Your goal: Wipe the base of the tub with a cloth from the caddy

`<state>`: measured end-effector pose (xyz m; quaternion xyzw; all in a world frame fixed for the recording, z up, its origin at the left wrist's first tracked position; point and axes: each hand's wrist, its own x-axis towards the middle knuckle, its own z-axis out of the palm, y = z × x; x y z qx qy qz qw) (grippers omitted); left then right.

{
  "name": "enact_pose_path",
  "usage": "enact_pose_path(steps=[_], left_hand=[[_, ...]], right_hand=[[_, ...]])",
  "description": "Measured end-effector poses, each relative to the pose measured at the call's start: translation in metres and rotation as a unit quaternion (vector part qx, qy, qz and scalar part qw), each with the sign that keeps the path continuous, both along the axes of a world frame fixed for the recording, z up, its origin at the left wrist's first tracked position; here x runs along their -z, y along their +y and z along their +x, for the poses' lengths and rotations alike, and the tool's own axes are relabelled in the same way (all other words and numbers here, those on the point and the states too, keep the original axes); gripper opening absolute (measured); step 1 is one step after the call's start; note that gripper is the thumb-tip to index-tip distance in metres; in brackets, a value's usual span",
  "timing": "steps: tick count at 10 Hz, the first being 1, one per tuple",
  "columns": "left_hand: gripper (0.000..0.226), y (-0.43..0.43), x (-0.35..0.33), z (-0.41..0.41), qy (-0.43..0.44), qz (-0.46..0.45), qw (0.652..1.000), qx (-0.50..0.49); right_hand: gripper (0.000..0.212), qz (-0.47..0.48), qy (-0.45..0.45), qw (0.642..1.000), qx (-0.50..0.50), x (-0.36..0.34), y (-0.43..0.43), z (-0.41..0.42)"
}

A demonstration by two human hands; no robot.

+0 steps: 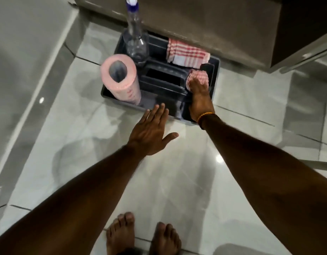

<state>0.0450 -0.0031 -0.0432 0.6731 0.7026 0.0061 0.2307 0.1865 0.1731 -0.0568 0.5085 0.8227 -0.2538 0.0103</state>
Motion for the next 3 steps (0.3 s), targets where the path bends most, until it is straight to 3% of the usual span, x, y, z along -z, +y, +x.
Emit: enact_pose_path(steps=[1,3], left_hand=[[0.098,-0.009,0.021,-0.004,0.020,0.005,1.000,0.018],[0.099,-0.012,-0.004,-0.010,0.018,0.010,1.000,0.008]], right_hand=[[0.089,0.026,-0.111,0.993,-0.036,0.035,-0.014,-0.003],[0.084,0.007,-0.133,0.990,-0.044,-0.005,-0.012,-0.010]])
